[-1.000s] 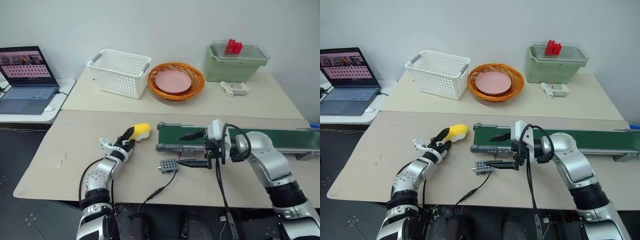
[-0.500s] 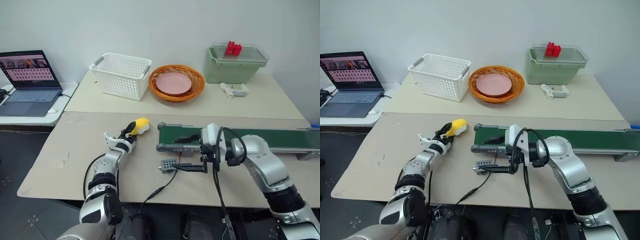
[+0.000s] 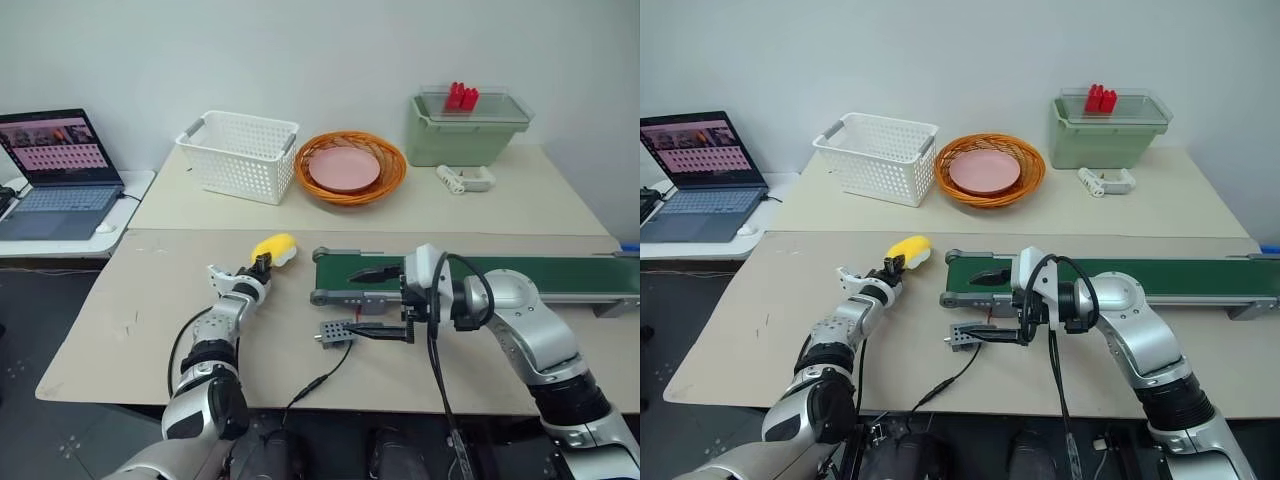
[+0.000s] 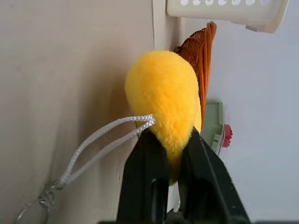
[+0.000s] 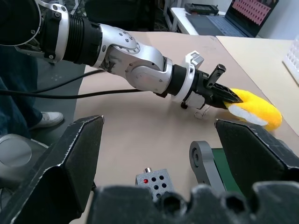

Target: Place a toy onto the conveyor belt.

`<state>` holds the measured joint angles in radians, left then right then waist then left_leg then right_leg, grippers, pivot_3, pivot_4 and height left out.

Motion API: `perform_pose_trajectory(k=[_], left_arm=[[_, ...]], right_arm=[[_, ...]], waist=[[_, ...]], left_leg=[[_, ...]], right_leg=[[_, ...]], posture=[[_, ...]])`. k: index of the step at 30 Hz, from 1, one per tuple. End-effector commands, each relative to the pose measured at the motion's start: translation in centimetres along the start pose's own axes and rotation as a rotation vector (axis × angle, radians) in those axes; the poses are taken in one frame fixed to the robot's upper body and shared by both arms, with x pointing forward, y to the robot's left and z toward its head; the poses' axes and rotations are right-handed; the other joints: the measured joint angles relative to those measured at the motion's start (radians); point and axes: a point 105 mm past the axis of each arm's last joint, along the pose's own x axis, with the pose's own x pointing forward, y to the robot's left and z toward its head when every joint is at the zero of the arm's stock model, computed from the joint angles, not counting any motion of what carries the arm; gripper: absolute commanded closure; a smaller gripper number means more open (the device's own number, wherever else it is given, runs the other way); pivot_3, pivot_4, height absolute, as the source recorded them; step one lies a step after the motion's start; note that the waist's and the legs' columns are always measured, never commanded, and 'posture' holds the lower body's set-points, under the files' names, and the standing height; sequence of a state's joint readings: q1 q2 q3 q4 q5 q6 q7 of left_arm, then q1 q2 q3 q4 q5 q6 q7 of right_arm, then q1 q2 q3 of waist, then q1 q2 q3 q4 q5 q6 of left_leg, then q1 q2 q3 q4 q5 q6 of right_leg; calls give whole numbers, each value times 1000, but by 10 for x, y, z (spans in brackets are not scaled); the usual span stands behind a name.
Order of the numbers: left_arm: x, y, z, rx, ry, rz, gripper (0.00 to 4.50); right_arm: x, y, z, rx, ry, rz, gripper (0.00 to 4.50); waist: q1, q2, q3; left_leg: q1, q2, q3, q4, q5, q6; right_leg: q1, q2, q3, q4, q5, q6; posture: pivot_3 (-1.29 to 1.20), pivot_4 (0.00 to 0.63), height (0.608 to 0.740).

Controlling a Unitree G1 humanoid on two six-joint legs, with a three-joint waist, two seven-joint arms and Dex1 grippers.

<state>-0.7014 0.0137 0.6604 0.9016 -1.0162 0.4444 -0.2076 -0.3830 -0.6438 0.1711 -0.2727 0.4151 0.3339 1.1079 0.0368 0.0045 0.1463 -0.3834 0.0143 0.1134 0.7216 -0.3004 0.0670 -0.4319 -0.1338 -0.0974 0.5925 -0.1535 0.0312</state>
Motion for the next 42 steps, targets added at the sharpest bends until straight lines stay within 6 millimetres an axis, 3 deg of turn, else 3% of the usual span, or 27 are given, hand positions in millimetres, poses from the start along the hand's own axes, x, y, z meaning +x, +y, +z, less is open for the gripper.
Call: perform_pose_trajectory(k=[1, 3, 4, 8, 10, 12, 14, 17, 22, 23, 29, 37, 42], left_arm=[[-7, 0, 8, 141, -48, 3, 4492], [-11, -41, 25, 343, -138, -77, 4492], [-16, -62, 32, 447, -185, -112, 4492], [-39, -131, 42, 882, -357, -237, 4492], [-56, -167, 25, 1305, -417, -368, 4492], [-74, -186, -13, 1742, -437, -566, 4492], [-88, -185, -50, 2036, -407, -755, 4492], [-102, -162, -87, 2410, -338, -1016, 4492], [-105, -125, -102, 2802, -216, -1313, 4492], [-103, -120, -103, -2826, 178, 1342, 4492], [-93, -99, -105, -2732, 8, 1347, 4492], [-67, -75, -89, -2716, -170, 1196, 4492], [-59, -63, -92, -2676, -236, 1192, 4492]], right_arm=[[-5, -6, 9, -39, -13, -32, 0], [-5, -7, 7, -36, -10, -41, 0], [-5, -7, 7, -35, -9, -44, 0], [-5, -10, 5, -30, -10, -60, 0], [-4, -12, 5, -27, -16, -73, 0], [-4, -13, 5, -26, -19, -82, 0], [-4, -15, 5, -25, -20, -88, 0], [-4, -17, 6, -25, -23, -94, 0], [-5, -20, 7, -26, -30, -105, 0], [-5, -21, 7, -26, -32, -106, 0], [-7, -20, 6, -20, -31, -116, 0], [-15, -19, 4, -12, -21, -142, 0], [-18, -19, 4, -12, -17, -157, 0]], waist=[[-1, 0, 0], [-4, -4, 2], [-10, -12, 7], [-22, -24, 14], [-20, -24, 15], [-21, -24, 15], [-15, -24, 15], [-10, -24, 15], [-18, -23, 15], [-18, -23, 15], [-20, -23, 15], [-22, -23, 15], [-23, -23, 15]], left_leg=[[0, 0, 0, -1, 0, 0], [-2, 0, 0, -1, 0, -1], [-5, 0, 0, -2, 1, -2], [-21, 0, 0, -4, 13, -5], [-26, -1, 0, -6, 14, -5], [-26, -1, 1, -10, 14, -5], [-26, -2, 2, -13, 13, -5], [-27, -2, 2, -14, 13, -4], [-25, 2, 2, -14, 12, -5], [-25, 2, 2, -15, 12, -5], [-24, 2, 2, -14, 10, 1], [-26, 1, 4, -9, 12, -1], [-25, 1, 4, -8, 12, -1]], right_leg=[[0, 0, 0, 0, 0, 0], [-3, 0, 0, 0, 0, 0], [-6, 0, 0, 0, 0, 0], [-22, 4, 1, -1, 7, -10], [-25, 5, -1, -1, 8, -10], [-24, 6, -4, -8, 8, -10], [-23, 7, -4, -14, 8, -9], [-23, 6, -4, -16, 8, -9], [-26, 5, -4, -15, 6, -12], [-27, 5, -5, -14, 6, -12], [-26, 5, -5, -12, 8, -13], [-24, 5, -4, -11, 9, -9], [-24, 5, -4, -12, 9, -9]], posture=[[0, 150, 740], [0, 150, 740], [0, 150, 740], [0, 150, 740], [0, 150, 740], [0, 150, 740], [0, 150, 740], [0, 150, 740], [0, 150, 740], [0, 150, 740], [0, 150, 740], [0, 150, 740], [0, 150, 740]])
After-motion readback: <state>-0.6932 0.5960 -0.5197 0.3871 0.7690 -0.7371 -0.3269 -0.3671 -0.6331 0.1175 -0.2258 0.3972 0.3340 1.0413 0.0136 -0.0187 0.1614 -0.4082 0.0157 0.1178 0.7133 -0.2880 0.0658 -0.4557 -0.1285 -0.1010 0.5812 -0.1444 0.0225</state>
